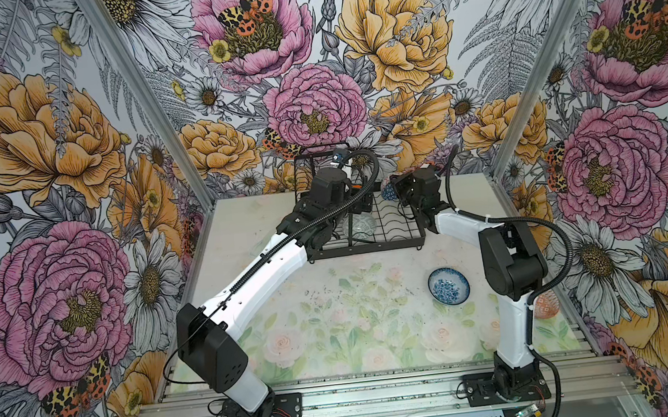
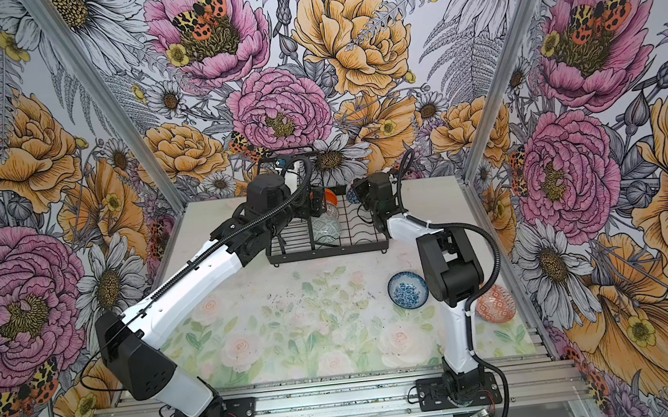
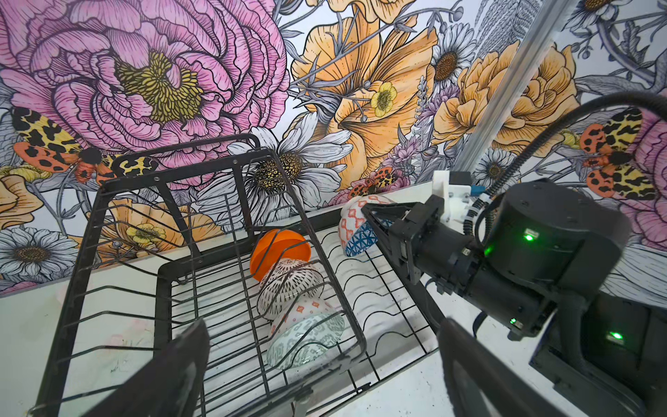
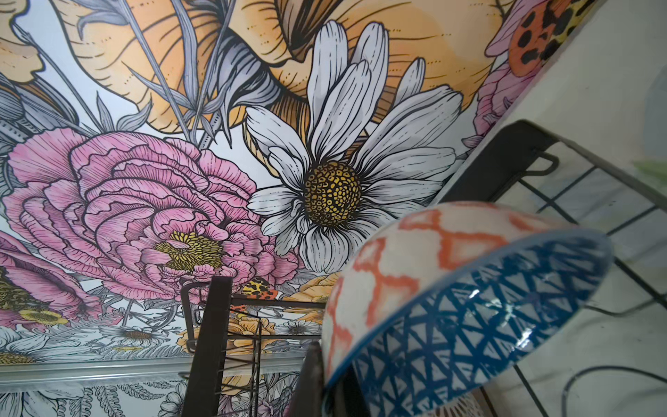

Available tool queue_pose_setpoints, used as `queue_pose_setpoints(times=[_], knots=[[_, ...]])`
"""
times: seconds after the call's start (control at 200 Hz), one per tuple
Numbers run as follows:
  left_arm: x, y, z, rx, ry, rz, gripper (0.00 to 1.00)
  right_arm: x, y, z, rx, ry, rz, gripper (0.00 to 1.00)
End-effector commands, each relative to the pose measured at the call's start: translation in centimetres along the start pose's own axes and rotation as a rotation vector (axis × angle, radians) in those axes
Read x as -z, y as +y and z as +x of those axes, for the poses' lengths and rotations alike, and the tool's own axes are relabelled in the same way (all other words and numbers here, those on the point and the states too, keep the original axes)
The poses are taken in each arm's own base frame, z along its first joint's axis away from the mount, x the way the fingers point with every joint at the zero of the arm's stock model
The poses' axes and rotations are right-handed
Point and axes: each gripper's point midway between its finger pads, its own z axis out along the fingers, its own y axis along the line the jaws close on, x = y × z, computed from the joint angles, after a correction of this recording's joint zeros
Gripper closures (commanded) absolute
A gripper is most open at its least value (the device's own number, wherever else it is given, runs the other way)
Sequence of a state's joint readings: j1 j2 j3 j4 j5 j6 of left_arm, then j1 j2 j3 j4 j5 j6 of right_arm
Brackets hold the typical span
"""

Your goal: Load the bowls into the dish rack

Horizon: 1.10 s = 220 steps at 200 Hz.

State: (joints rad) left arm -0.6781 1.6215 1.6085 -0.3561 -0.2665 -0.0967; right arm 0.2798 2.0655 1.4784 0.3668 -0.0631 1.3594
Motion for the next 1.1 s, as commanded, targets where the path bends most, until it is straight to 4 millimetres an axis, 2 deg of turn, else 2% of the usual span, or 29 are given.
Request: queue_pose_setpoints(times=[0.0, 0.335, 0.465, 0.675, 0.806, 1.096], knots=[[-0.7, -0.2, -0.9, -0.027, -0.008, 0.02, 0.01, -1.1, 4.4, -1.5, -0.024, -0.027, -0.147, 1.0], [-2.3, -1.7, -0.2, -0.073, 0.046, 0.103, 0.01, -3.9, 2.8, -1.3, -0.045, -0.027, -0.14, 1.0], [-2.7, -2.1, 0.1, -0.103, 0.067, 0.149, 0.01, -4.2, 1.6, -1.1, -0.062, -0.024, -0.121, 1.0], [-3.4, -1.2, 1.0, -0.096, 0.091, 0.124, 0.01, -4.5, 0.5, -0.8, -0.057, -0.023, -0.112, 1.0], [-3.5, -1.5, 1.2, -0.09, 0.096, 0.138, 0.01, -4.9, -0.6, -0.6, -0.066, -0.022, -0.098, 1.0], [-3.5, -1.7, 2.0, -0.102, 0.115, 0.15, 0.01, -5.8, -1.4, -0.6, -0.073, -0.03, -0.102, 1.0]])
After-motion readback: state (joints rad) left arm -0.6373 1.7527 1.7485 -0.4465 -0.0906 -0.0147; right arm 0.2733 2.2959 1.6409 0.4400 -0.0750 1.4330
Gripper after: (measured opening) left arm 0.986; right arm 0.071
